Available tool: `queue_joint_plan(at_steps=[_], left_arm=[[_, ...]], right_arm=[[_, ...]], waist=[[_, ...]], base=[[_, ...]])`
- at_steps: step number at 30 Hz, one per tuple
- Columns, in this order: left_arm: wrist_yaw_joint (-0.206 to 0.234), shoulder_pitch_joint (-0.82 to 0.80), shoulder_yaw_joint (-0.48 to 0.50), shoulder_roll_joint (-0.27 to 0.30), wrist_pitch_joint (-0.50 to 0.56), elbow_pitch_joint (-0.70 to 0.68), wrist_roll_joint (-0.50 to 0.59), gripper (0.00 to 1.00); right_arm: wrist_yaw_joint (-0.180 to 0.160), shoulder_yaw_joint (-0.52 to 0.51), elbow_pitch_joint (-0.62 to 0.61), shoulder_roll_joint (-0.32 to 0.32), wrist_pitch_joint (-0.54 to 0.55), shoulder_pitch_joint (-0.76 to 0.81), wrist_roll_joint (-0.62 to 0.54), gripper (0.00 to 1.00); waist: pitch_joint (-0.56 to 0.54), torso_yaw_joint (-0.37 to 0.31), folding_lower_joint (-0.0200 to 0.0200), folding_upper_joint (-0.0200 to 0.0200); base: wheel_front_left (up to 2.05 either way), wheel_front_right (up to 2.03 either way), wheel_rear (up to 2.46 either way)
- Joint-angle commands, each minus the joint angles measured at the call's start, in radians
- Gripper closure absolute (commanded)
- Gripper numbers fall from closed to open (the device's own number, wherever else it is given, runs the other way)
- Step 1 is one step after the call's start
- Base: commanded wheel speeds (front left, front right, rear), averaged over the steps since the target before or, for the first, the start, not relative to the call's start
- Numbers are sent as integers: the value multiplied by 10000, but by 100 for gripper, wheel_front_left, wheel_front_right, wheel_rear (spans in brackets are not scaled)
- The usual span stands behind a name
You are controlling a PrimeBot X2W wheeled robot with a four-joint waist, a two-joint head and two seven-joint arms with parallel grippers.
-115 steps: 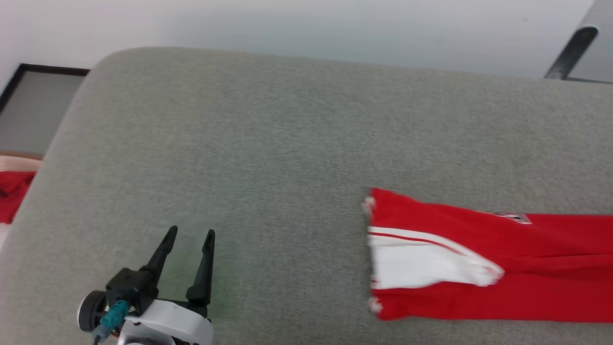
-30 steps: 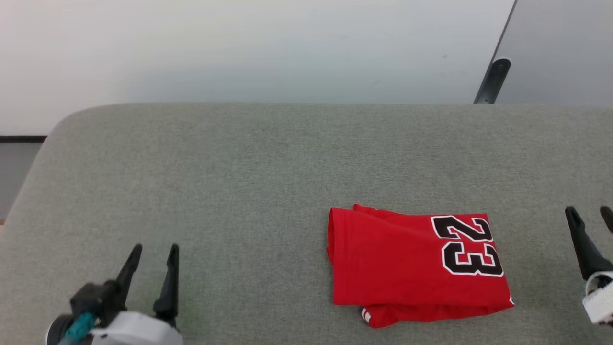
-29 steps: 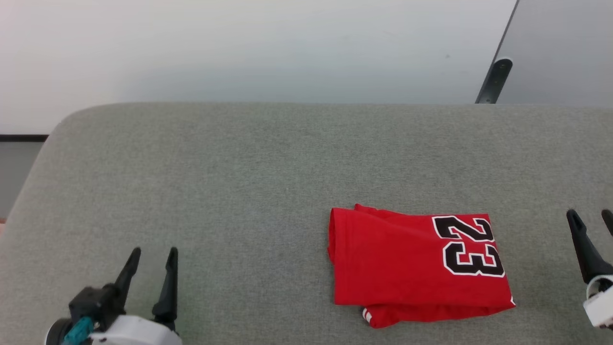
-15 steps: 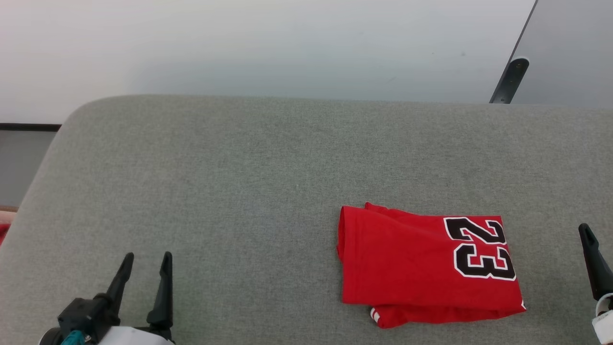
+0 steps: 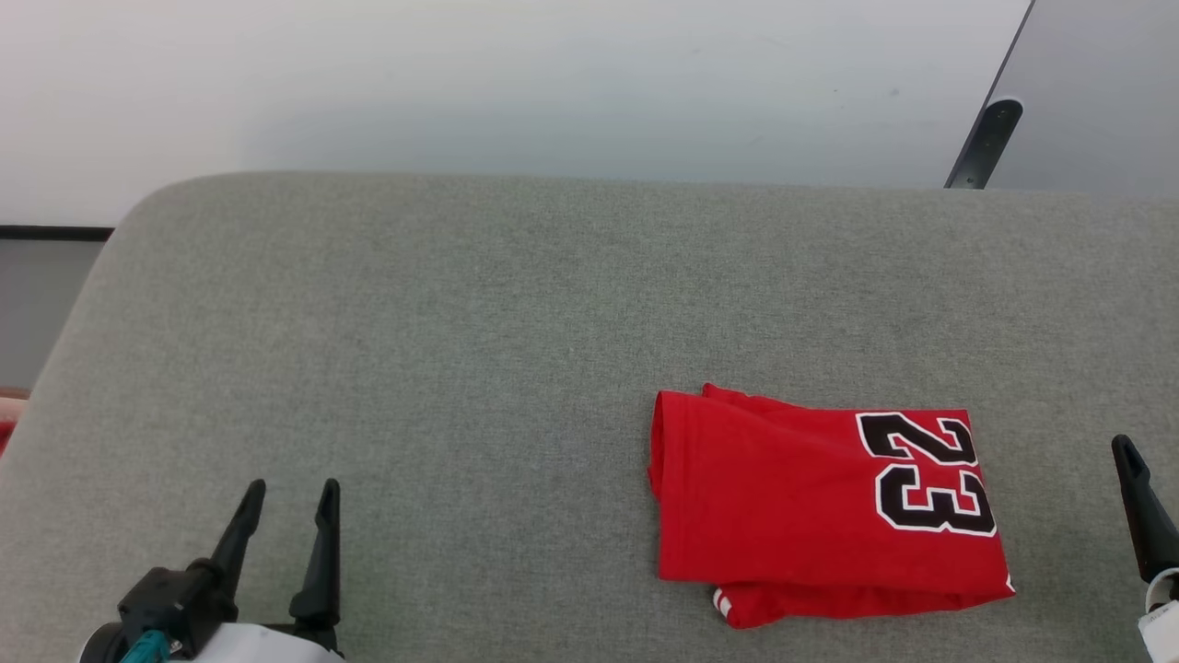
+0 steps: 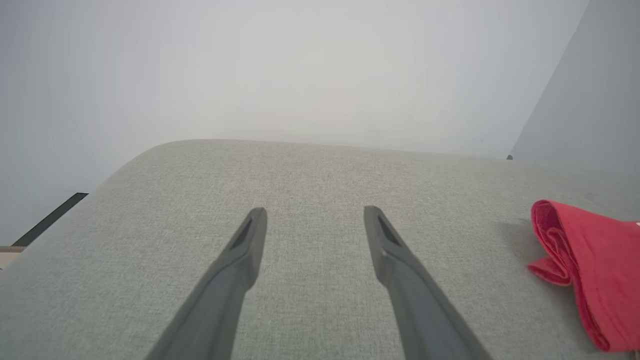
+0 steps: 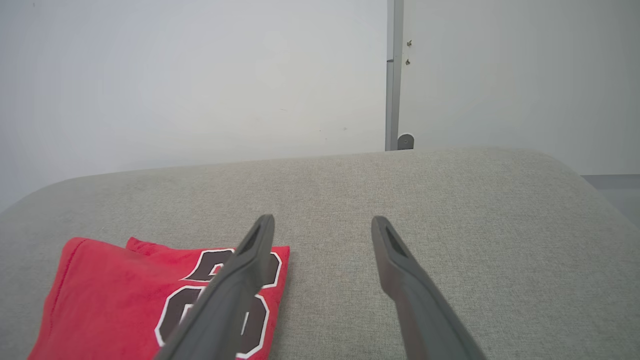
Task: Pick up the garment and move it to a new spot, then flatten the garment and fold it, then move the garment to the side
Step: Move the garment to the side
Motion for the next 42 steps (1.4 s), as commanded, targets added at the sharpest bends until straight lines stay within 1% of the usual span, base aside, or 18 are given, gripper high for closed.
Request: queue_joint_plan(at_steps=[1,11,15,17,20,22,26,29,32,37,42], left_arm=[[72,26,-11,16,1,-33,-53,0],[128,87,-142,10,15,-144,-51,0],[148,109,-247,-55,25,-175,-57,0],[151,109,-294,-96,20,-172,-87,0],[126,41,-387,-157,7,-134,-102,0],[90,-36,-439,-184,-23,-88,-115,0],[-5,-271,-593,-244,-57,80,-76,0],[-96,-502,-770,-339,-93,212,-20,0],[-161,-723,-922,-440,-144,381,14,0],[-284,-1171,-1078,-564,-232,634,50,0],[-381,-1637,-1199,-649,-291,896,161,0]], right_arm=[[4,-35,-42,54,34,2,-75,0],[4,63,-93,19,156,11,-62,0],[4,394,-181,-171,675,-61,90,0],[4,506,-89,-253,1300,-218,172,0],[4,630,8,-489,2443,-679,-51,0],[4,906,89,-666,3575,-908,-104,0],[4,1681,27,-1260,6167,-1323,4,0],[2,1776,-64,-1463,7375,-1643,145,0],[2,1717,-99,-1614,8045,-1863,-55,0],[2,1573,43,-1652,8775,-1989,-343,0],[2,1959,159,-1455,9275,-1986,-339,0]], waist=[[15,9,0,0],[5,103,0,0],[28,208,0,0],[67,258,0,0],[162,367,0,0],[246,458,0,0],[447,709,0,0],[700,925,0,0],[976,1147,0,0],[1506,1473,0,0],[1956,1611,0,0]], base=[[0,0,0],[0,0,0],[0,0,0],[0,0,0],[0,0,0],[0,0,0],[0,0,0],[0,0,0],[0,0,0],[0,0,0],[0,0,0]])
